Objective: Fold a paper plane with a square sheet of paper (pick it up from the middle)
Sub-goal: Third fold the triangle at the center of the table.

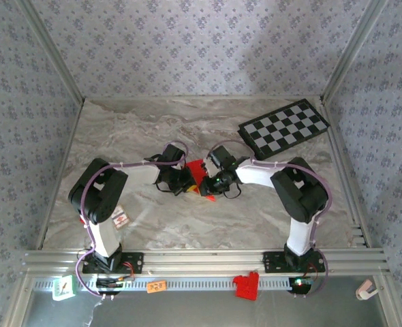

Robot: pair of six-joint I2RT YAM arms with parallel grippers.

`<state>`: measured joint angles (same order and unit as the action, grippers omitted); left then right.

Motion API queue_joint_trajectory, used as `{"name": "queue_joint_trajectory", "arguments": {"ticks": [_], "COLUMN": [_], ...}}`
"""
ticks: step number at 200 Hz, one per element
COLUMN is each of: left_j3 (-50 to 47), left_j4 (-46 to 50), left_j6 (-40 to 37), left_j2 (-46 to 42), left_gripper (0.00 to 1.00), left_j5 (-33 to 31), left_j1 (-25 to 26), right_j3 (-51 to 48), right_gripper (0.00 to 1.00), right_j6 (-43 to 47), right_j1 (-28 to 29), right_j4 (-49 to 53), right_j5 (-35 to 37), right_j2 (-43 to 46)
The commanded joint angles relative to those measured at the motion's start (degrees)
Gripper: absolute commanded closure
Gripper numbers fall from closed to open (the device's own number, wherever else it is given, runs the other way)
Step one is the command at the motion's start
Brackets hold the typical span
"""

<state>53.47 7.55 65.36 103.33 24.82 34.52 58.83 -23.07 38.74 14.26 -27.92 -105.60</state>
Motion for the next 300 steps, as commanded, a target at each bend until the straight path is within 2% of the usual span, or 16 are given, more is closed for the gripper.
{"name": "queue_joint_trajectory", "arguments": {"ticks": [1, 145, 195, 243, 300], "left_j3": [-1.62, -1.98, -0.95, -0.46, 0.29], "left_j4": [6.79, 7.51, 7.92, 7.42, 6.62], "left_j6": [-1.39, -2.87, -3.55, -3.84, -4.0], "left_j2": [4.07, 6.08, 6.18, 5.74, 4.88], "left_gripper": [0.96, 0.97, 0.97, 0.97, 0.96], "left_j5": [-4.61, -5.79, -5.39, -4.54, -3.57], "left_j1": [0.26, -0.08, -0.16, -0.14, -0.07], "right_j3": [-1.13, -6.27, -6.18, -6.11, -2.77], "right_gripper": [0.83, 0.82, 0.82, 0.81, 0.82], "right_j6": [1.34, 3.79, 3.61, 1.13, -0.3], "right_j1": [-0.15, -1.39, -1.63, -2.21, -1.84], "right_j4": [3.61, 10.06, 9.25, 0.83, -0.46], "right_j5": [-0.41, -0.22, 0.16, -1.72, -0.73], "right_j2": [-0.97, 5.62, 4.67, 12.67, 6.33]}}
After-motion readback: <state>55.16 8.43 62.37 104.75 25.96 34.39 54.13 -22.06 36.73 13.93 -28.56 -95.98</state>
